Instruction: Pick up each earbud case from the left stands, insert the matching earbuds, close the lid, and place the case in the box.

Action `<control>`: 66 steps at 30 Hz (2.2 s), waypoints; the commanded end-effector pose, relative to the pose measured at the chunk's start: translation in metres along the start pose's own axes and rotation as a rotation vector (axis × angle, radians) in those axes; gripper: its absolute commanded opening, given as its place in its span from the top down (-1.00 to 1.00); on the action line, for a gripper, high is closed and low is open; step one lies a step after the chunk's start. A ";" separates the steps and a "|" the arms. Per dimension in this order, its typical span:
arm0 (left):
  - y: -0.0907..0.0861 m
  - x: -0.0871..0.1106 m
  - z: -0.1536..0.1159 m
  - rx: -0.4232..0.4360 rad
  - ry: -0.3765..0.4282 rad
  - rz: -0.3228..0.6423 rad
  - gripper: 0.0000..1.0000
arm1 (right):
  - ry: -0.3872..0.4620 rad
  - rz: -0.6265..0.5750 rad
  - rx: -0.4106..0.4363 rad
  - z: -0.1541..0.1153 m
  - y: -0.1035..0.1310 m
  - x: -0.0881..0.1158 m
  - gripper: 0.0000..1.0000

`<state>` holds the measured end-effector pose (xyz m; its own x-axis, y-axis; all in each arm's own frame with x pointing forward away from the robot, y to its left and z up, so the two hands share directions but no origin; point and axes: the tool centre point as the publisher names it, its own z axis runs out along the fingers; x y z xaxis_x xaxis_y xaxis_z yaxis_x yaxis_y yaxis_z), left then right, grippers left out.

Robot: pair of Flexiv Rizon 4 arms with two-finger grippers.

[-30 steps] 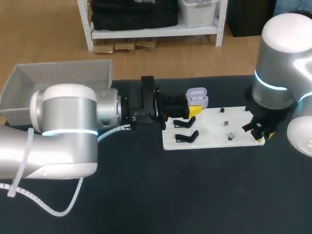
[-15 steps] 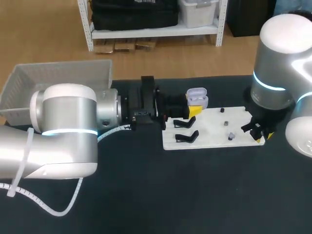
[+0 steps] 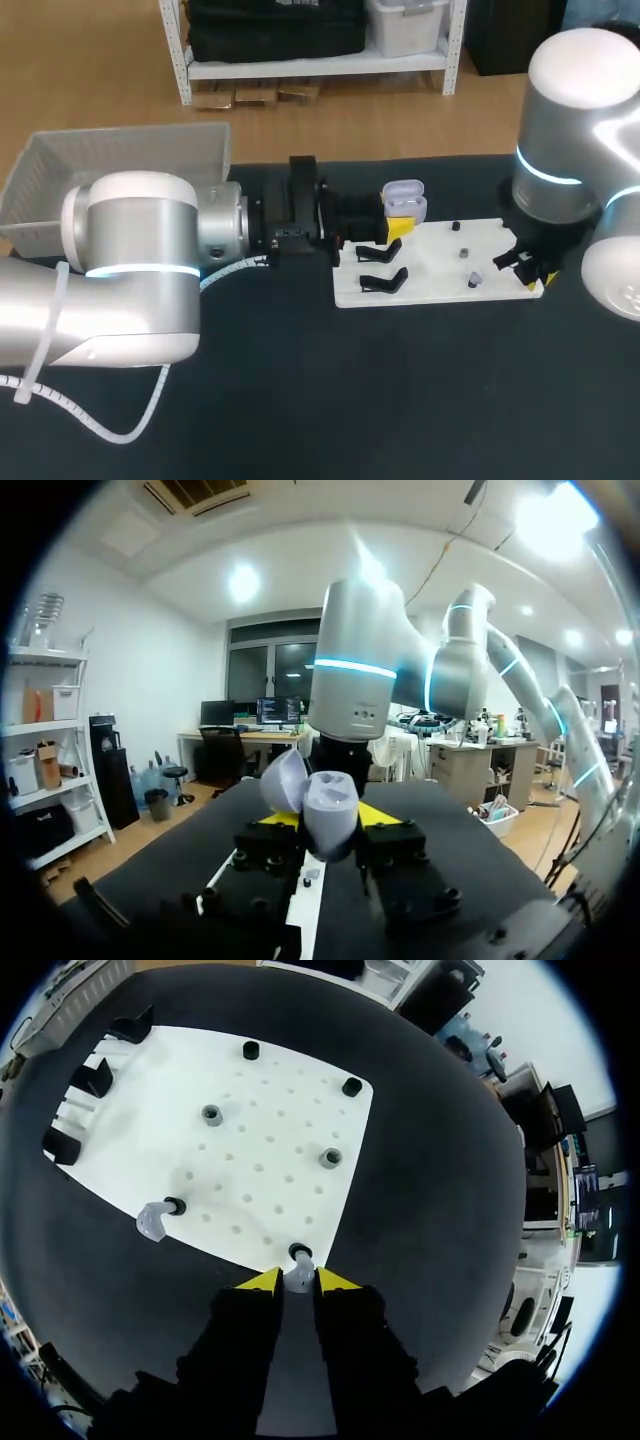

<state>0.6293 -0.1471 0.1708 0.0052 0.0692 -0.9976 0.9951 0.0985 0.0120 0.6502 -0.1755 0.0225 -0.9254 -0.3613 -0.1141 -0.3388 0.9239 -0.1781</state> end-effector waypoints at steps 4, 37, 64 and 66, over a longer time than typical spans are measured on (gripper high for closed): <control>-0.002 0.001 0.001 -0.011 -0.007 0.004 1.00 | 0.005 0.012 -0.017 -0.030 -0.006 0.006 1.00; -0.002 0.001 0.001 -0.011 -0.007 0.004 1.00 | 0.003 0.071 -0.073 -0.118 0.038 0.047 1.00; -0.002 0.001 0.001 -0.011 -0.007 0.004 1.00 | 0.105 0.888 -0.036 -0.186 0.109 0.042 1.00; -0.002 0.001 0.001 -0.011 -0.007 0.004 1.00 | 0.105 0.888 -0.036 -0.186 0.109 0.042 1.00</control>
<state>0.6293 -0.1469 0.1710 0.0050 0.0695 -0.9976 0.9951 0.0982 0.0118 0.5433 -0.0662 0.1796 -0.8591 0.5011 -0.1042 0.5067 0.8615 -0.0343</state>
